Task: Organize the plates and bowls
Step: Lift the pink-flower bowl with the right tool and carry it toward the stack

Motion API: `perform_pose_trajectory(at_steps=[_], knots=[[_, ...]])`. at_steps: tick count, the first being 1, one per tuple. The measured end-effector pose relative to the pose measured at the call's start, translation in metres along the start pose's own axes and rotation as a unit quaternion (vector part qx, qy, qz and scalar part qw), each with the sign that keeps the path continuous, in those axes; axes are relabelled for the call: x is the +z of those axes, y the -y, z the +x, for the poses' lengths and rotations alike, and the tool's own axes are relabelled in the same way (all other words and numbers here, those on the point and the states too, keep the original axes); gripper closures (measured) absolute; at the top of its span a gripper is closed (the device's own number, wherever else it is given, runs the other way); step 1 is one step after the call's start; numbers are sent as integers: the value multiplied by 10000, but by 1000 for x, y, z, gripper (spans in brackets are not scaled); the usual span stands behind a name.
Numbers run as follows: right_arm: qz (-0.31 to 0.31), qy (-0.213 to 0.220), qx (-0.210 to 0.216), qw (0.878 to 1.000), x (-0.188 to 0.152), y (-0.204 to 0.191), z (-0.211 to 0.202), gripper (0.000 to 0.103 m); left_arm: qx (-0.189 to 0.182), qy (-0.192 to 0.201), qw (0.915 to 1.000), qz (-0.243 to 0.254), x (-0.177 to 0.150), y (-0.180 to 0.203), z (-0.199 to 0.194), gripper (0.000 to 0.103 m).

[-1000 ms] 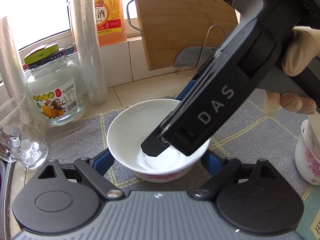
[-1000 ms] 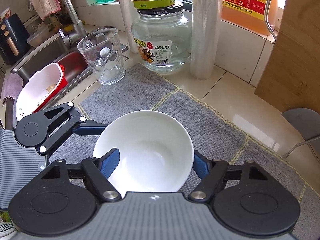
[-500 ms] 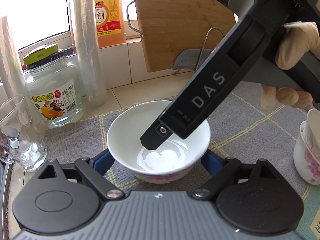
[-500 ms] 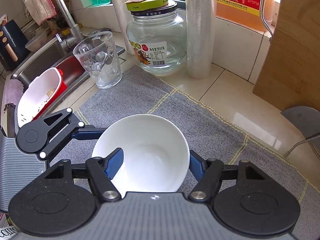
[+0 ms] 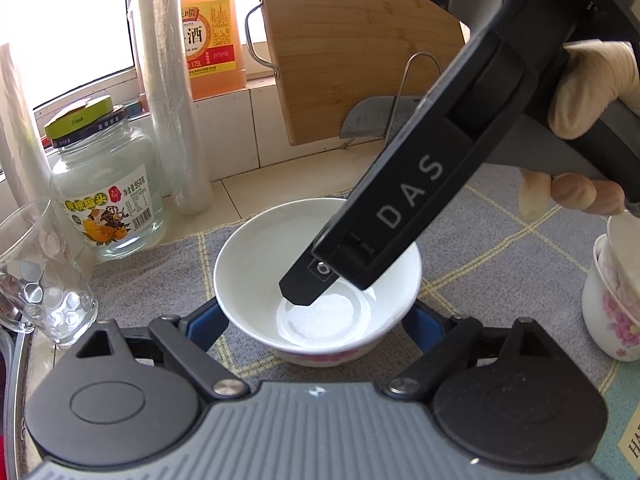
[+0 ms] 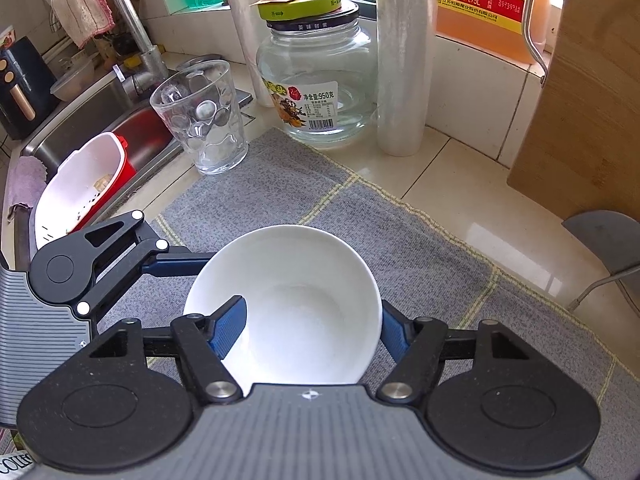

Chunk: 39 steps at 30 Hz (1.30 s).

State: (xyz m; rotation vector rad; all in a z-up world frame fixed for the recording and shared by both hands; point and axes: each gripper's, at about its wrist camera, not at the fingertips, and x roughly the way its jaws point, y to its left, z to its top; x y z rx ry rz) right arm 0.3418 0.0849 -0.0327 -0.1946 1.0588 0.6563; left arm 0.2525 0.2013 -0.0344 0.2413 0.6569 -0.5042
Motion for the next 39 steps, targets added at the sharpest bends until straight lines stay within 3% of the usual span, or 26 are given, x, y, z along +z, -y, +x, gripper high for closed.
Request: perform_pose_trajectory(at_steps=[16,39], knots=[[-22,250,167,9995,-28,-24,-63,25,-172,-5,9998,42,12,28,-52,11],[225,622,-118,9977,-126,-14,-164,24,-680,112,9961,548,32,130,-95,11]])
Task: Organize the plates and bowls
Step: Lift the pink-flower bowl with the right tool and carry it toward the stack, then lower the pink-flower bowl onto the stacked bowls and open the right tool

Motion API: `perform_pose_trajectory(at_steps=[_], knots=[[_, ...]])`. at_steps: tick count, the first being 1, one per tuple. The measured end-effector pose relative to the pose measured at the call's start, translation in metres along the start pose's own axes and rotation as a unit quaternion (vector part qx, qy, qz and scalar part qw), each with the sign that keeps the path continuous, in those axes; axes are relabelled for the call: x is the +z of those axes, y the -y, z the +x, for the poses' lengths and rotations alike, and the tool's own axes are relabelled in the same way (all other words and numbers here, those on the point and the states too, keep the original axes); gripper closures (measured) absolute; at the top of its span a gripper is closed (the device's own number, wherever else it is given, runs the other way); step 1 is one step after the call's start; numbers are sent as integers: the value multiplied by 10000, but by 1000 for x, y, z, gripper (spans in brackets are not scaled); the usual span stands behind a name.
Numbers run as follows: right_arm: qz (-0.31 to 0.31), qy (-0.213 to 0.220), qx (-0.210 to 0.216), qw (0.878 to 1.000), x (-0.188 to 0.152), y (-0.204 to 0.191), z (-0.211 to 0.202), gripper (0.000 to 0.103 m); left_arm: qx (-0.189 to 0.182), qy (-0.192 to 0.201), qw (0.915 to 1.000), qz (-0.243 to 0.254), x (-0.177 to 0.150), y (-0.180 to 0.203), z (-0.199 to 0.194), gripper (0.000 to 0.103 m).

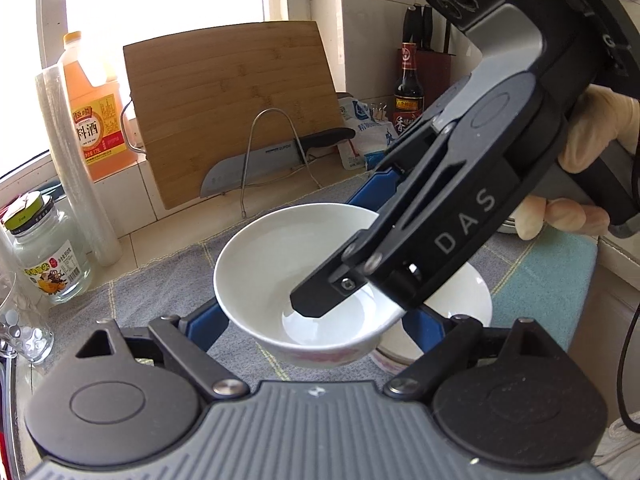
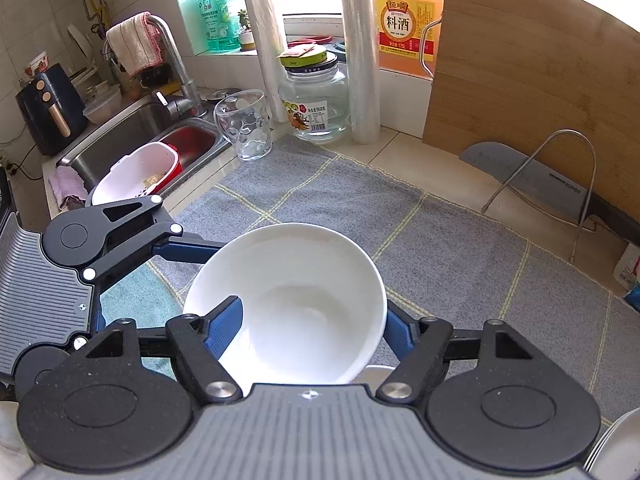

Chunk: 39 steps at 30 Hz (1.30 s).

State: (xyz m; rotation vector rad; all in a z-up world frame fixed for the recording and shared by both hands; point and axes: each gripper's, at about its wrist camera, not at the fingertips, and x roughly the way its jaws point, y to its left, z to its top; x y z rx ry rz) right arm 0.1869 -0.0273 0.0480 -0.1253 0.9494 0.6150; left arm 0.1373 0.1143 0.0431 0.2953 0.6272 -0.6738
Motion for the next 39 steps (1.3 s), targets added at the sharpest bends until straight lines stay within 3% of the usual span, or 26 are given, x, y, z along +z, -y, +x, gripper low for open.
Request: perform_pose_trajectory(at_steps=[18,39], knots=[[523,-28,-256,9983,-62,36,-31,22,-582,-288,9976,227,4,46,35,11],[325,-215,-223,9990,-69,37,-19,21,-614,-578,9964,79,4,46,54,10]])
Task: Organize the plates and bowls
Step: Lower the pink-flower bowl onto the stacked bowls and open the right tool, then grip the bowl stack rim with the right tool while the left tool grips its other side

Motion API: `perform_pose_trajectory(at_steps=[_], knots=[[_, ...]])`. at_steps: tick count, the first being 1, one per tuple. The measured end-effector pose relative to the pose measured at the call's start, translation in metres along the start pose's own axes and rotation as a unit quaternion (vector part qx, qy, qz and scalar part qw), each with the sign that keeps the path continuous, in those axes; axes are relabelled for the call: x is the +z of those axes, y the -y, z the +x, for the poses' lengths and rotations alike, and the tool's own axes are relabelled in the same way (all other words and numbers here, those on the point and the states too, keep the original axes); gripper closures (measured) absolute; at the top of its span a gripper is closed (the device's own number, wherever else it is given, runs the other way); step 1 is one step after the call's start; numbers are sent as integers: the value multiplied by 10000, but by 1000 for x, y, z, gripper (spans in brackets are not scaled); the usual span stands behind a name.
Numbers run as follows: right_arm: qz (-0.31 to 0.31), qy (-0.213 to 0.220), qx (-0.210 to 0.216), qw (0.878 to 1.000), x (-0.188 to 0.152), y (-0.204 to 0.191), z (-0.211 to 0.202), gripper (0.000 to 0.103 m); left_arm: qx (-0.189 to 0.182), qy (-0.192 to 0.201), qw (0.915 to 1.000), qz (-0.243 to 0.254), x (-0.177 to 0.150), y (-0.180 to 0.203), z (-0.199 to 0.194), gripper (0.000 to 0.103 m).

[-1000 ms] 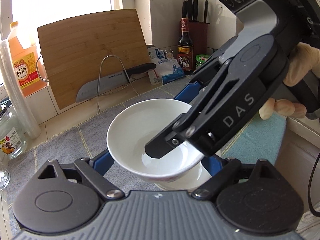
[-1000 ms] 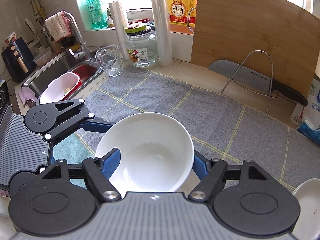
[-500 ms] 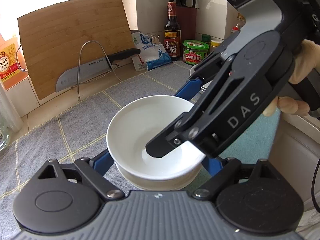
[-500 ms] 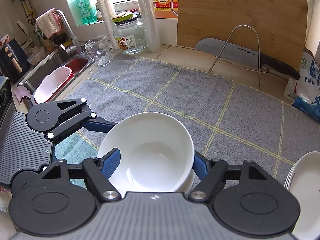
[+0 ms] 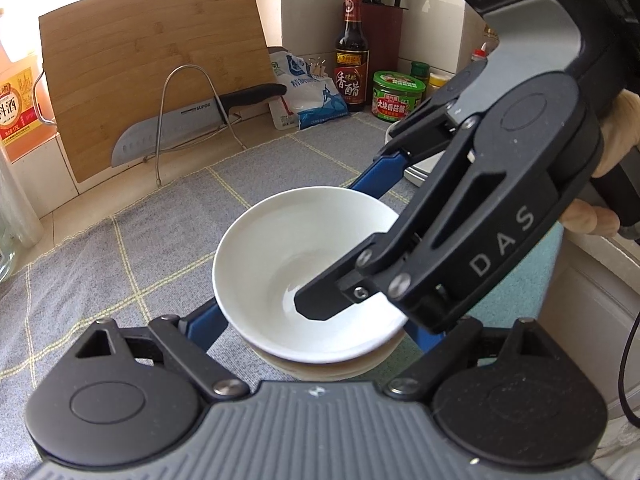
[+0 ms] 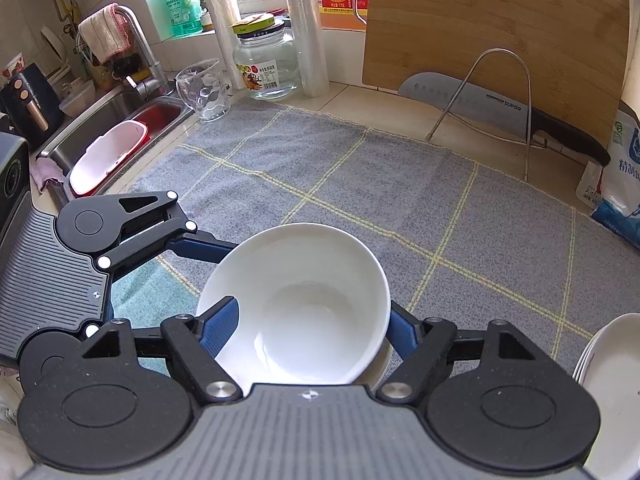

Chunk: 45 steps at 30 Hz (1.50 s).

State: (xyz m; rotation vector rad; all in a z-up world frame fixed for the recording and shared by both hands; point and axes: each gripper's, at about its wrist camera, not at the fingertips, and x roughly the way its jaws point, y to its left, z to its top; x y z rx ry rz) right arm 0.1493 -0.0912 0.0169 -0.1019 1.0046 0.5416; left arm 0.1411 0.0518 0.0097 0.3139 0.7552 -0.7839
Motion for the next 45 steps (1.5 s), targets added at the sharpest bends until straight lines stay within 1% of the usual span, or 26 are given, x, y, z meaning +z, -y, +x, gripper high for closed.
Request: perform_pose_trajectory(at_steps=[4,8,10,11,14,15,17,23,26,28,33,36,39,41,43,45], knots=[[-41,-33,-34,10000,0,-1,1,21,-37,-30,10000,-8,0,-1,2,10],[-42,-40,-28,10000,-1,-2,1,18,-71,-37,10000,15,0,-3,4,9],[-39,-43,-8,10000,-1,-2,1,15,-107,-55,9999,5,0,-4,4,8],[-31,-41,7,10000,-1,-2,1,12,-125,-63,9999,-8,-1,-4,5,8],[-119,13,-127,9998,-2,-5,-1,2,-128,-19,9999,39,-1,-4,2,8],[-137,46,-121,9998,-2,-5,-3,1,-119,1,9999,74,-1,-3,1,8],[-131,103,-92,9998,-1,-5,-5,1,-126,19,9999,95,-2,-3,-1,7],[-175,294,-246,9991,-5,-5,-13,0,-200,190,9994,201,-7,-6,-14,7],[-395,374,-463,9974,-9,-10,-17,0,-200,357,9989,216,-12,-9,-22,4],[-513,403,-593,9961,-12,-13,-20,0,-226,436,9985,255,-14,-12,-26,3],[-543,411,-750,9949,-18,-17,-25,0,-234,482,9974,479,-18,-21,-34,3],[-516,464,-892,9936,-21,-21,-28,0,-343,563,9964,541,-21,-27,-41,3],[-492,530,-1056,9918,-26,-27,-32,0,-546,698,9947,527,-21,-35,-46,1],[-474,564,-1208,9899,-29,-33,-34,0,-715,625,9938,578,-21,-39,-44,1],[-427,593,-1293,9889,-34,-37,-36,0,-834,450,9932,681,-22,-42,-39,1],[-362,610,-1340,9884,-40,-39,-36,0,-1042,285,9917,701,-26,-46,-35,1]])
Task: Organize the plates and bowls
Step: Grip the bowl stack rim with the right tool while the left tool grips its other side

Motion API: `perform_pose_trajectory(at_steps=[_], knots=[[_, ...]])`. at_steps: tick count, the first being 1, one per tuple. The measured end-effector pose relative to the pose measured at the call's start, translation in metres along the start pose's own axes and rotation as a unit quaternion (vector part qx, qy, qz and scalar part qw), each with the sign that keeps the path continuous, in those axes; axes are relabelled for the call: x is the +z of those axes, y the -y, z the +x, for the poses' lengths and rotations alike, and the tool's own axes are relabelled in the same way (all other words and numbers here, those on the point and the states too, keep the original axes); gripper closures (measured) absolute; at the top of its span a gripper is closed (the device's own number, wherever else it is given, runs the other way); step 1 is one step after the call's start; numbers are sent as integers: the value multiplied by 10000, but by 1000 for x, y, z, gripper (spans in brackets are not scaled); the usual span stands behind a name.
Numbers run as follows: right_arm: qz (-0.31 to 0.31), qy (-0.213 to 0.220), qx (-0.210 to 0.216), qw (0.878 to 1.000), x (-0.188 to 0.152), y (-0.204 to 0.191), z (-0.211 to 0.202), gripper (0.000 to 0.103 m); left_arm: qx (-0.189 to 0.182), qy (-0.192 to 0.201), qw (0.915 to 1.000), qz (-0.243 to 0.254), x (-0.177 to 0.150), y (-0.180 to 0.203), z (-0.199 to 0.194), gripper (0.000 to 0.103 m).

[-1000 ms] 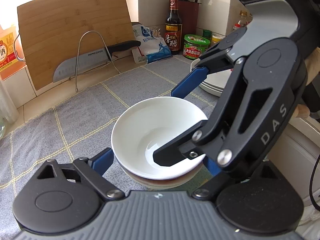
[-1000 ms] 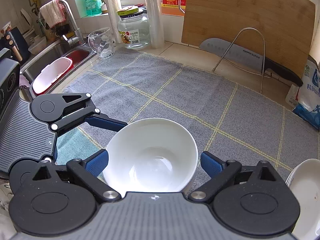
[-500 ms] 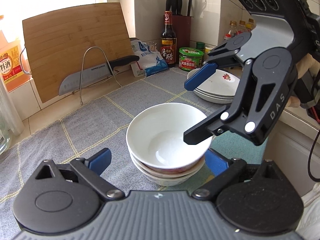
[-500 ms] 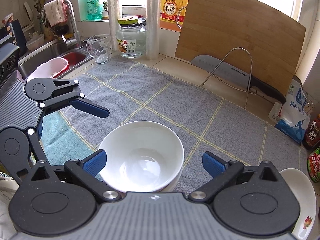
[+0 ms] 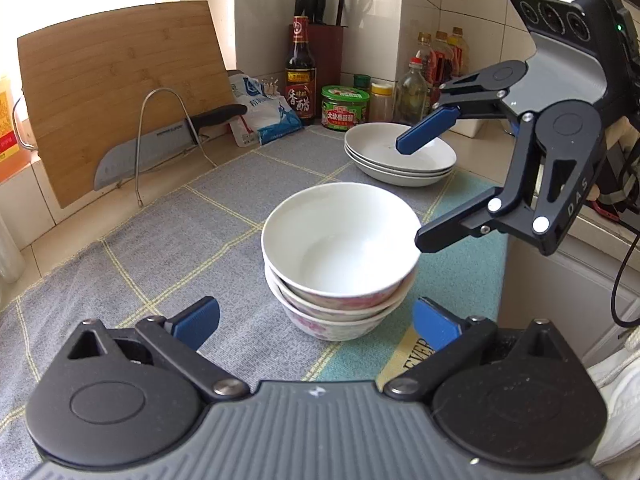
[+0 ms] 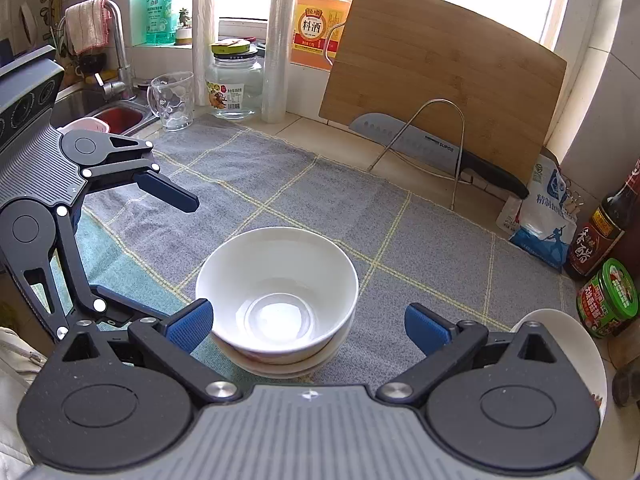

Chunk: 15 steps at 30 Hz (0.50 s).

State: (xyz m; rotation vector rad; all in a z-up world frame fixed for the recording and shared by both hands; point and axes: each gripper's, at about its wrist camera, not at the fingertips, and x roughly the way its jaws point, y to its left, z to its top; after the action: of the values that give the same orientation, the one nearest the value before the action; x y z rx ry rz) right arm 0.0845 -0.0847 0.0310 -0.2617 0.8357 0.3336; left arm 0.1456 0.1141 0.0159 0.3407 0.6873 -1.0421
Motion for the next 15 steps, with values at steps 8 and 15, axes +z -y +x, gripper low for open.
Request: perform_pose_trajectory(at_steps=[8,15], knots=[[-102,-257,203,9994,-32,-4,20,0,-115,-266,9995,115,-17,-4,23,1],[-548,-428,386,9968,-45,4,53,0,113,-352,9990,247,-11,0,47,1]])
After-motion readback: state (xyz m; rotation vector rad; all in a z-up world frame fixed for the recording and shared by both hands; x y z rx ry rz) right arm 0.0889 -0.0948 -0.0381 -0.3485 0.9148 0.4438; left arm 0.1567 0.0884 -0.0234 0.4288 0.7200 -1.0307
